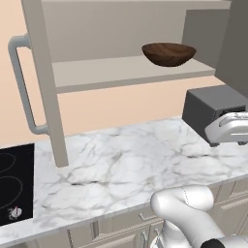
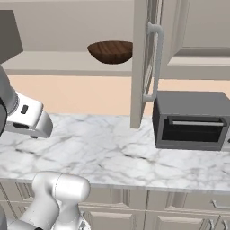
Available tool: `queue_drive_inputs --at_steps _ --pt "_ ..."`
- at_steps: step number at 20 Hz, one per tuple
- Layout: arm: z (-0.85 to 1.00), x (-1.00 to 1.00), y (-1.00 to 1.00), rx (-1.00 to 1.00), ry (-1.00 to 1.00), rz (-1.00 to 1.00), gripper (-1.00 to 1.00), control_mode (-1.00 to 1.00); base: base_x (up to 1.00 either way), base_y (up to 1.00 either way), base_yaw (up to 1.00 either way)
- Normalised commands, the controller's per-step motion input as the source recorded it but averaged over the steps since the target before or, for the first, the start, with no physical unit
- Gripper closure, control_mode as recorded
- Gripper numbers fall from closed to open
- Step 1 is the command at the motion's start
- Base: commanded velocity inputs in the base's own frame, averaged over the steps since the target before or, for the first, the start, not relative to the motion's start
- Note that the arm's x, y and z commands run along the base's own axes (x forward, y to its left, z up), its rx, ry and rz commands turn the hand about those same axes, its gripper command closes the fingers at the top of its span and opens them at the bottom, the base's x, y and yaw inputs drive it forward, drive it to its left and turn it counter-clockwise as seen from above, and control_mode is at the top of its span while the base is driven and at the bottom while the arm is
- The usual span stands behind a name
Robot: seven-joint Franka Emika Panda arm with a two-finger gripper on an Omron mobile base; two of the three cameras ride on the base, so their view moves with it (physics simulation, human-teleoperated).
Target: Move the bowls from the cabinet to the plates on the dining table.
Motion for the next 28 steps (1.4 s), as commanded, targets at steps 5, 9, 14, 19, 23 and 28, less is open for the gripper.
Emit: queue_drive_inputs --at_steps 5,9,14,19,23,28 --pt "0.0 0.0 0.0 0.0 0.0 0.0 -1.0 1.0 0.23 0.0 -0.06" --pt "0.09 0.04 0.0 0.0 -0.08 -0.01 -1.0 -1.0 0.04 0.0 -0.04" --pt "0.54 0.02 0.0 0.0 -0.48 -0.02 -1.0 -1.0 0.0 0.0 0.0" --pt "0.53 0.03 0.0 0.0 -0.47 0.0 -1.0 -1.0 0.0 0.0 0.0" --pt "0.06 0.68 -0.01 0.0 0.0 -0.03 -1.0 -1.0 0.0 0.0 0.0" --pt "0.06 0.6 0.0 -0.01 0.07 -0.04 -1.0 -1.0 0.0 0.0 0.0"
